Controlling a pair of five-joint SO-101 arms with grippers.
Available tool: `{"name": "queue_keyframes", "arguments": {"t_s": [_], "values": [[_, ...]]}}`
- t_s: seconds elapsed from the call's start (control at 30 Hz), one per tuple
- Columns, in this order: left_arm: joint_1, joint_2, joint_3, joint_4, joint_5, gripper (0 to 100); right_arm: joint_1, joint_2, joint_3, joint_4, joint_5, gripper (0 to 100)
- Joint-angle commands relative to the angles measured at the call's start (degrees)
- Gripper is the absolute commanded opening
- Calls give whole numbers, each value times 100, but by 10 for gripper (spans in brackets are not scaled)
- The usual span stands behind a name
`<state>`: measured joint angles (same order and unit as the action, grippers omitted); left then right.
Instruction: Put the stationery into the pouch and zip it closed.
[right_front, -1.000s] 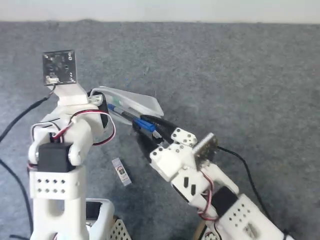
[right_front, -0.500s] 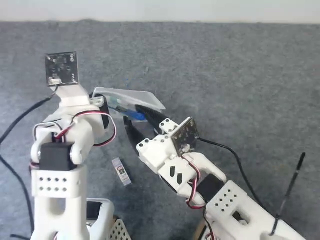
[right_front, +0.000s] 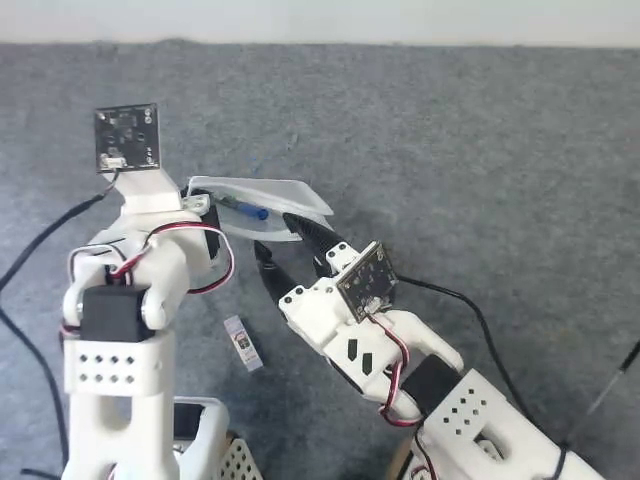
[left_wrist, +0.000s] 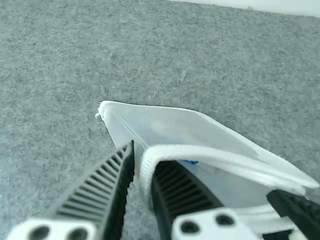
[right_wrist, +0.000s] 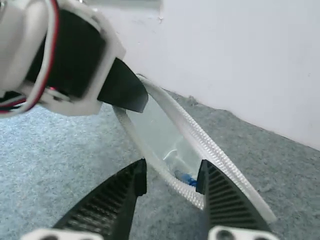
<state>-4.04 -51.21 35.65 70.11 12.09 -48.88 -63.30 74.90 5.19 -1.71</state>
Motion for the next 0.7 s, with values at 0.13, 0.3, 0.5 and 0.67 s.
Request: {"name": "queue_keyframes", "arguments": {"t_s": [0.13,0.3,0.5,0.67], "values": [[-501,-62,-154,-220,-44,11,-22,-681,-255,840,132,167],[-809,-62,-136,-325,-44,11,-171,-1657,-255,1657,132,167],[-1213,-62,-154,-369,-9,11,-462,-2062,-246,2097,132,169],[-1574,-62,-154,-378,9,11,-488,-2062,-220,2097,132,168]]}}
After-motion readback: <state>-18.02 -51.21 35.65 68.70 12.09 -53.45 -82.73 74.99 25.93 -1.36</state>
